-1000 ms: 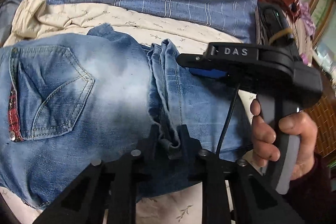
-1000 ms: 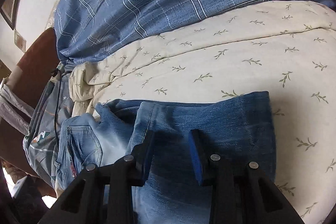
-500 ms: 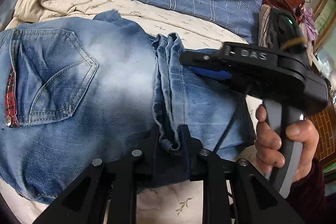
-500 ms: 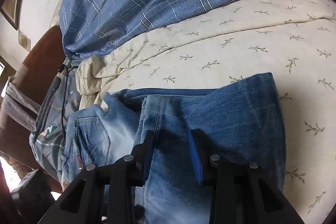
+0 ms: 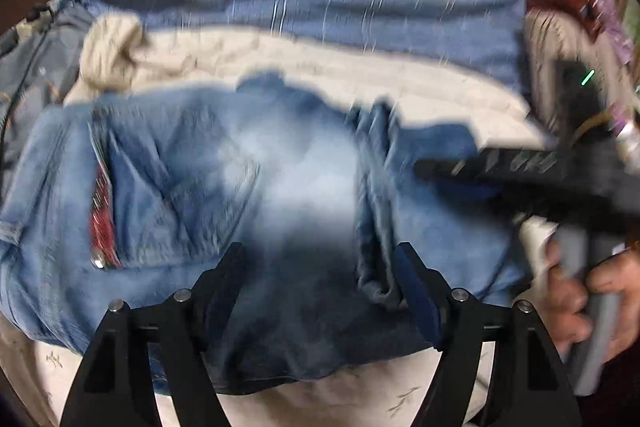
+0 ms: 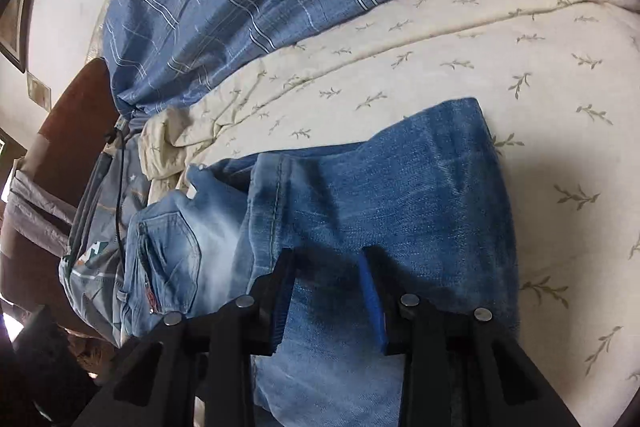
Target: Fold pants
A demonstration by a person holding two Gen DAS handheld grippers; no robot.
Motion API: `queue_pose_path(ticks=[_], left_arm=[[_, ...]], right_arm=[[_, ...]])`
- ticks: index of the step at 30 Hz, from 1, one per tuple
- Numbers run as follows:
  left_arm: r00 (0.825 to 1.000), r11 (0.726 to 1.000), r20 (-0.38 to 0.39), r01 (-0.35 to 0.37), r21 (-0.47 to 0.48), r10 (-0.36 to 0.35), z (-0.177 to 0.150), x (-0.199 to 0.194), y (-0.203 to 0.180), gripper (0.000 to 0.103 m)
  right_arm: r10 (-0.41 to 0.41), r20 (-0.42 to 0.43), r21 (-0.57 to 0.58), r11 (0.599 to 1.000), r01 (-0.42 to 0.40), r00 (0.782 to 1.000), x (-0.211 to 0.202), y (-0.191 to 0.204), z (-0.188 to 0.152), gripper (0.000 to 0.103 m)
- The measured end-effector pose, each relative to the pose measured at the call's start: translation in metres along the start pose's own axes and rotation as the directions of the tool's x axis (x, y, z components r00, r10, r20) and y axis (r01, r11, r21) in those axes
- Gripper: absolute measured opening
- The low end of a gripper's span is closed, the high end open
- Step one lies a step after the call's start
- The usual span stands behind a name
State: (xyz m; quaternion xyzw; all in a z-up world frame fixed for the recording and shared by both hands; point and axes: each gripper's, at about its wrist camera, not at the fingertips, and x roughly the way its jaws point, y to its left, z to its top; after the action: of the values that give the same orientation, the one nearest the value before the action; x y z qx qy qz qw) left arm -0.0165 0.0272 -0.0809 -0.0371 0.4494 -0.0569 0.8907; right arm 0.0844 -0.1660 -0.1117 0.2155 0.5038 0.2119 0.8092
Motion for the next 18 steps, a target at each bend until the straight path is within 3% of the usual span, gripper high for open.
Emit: queue_pose_path(ticks=[2,8,11,18], left_arm=[[1.000,1.000,-0.024,-0.020,0.010,0.020,-0.003,0.005,0.001,0.076],[0.997,0.998,0.048,-0.068,0.015,0.067,0.003,-0.002,0.000,0.076],[0.987,0.992,0.094,-0.128,0.007,0.127,0.004,-0.012,-0.003,0.076],[0.956,0.972,0.175,-0.228,-0.052,0.233,0.003,-0.031,0.006,0.076]], right_arm=[[-0.002,-0.001,-0.001,1.000,0.002,1.000,0.001,0.000,0.000,0.036],[0.025,-0.012,0.019,1.000,-0.025,1.000,-0.002,-0.005,0.000,0.036],[0.036,0.007,0.018,0.999,-0.036,0.999,-0.010,-0.004,-0.002,0.036],[0.079,0.111,-0.116,0.991,-0.066,0.991,-0.044,0.018,-0.013,0.036]])
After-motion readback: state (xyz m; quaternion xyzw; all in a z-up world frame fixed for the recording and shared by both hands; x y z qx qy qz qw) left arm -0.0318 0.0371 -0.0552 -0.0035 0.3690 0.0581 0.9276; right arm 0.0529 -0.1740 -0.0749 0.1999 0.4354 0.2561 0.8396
